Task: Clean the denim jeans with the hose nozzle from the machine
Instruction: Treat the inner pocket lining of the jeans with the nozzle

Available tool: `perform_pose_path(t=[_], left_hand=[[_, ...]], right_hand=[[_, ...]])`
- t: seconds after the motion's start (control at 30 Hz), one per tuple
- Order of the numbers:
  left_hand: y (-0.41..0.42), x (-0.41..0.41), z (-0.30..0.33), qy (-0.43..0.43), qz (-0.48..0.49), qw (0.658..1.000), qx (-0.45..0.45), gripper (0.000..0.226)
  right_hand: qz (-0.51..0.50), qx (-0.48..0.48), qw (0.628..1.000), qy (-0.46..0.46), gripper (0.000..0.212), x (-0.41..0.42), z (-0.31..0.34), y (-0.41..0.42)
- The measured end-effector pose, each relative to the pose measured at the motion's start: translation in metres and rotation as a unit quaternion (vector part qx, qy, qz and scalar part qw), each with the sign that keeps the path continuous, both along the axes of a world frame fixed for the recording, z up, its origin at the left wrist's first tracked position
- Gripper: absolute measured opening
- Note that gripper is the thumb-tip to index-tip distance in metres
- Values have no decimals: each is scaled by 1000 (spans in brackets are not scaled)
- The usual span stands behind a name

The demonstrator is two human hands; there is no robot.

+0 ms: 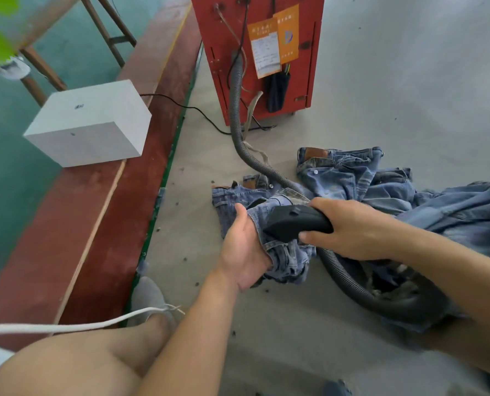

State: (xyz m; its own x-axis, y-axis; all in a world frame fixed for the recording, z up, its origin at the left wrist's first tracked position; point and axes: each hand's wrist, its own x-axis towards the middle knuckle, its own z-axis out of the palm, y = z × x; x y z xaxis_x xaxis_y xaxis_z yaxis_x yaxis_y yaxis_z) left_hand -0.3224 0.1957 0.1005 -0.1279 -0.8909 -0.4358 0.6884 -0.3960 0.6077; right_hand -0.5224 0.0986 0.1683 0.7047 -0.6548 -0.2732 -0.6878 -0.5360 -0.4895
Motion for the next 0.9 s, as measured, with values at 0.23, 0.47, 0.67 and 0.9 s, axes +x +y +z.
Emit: perform_pose_path(t=[0.23,0.47,0.67,0.9], left_hand=[[4,-8,6,-12,-24,1000,-3,92],[-22,-25,39,135,73,986,-66,89],[-35,-15,45,64,57,992,-88,78],[-6,31,-26,-465,-146,871,54,72]], right_hand=[[-285,119,929,-205,25,1,5,-8],[-303,171,913,-213,52,22,-3,11],[-316,103,909,-251,62,52,-3,0],[-365,138,887,-247,47,44,19,-46]])
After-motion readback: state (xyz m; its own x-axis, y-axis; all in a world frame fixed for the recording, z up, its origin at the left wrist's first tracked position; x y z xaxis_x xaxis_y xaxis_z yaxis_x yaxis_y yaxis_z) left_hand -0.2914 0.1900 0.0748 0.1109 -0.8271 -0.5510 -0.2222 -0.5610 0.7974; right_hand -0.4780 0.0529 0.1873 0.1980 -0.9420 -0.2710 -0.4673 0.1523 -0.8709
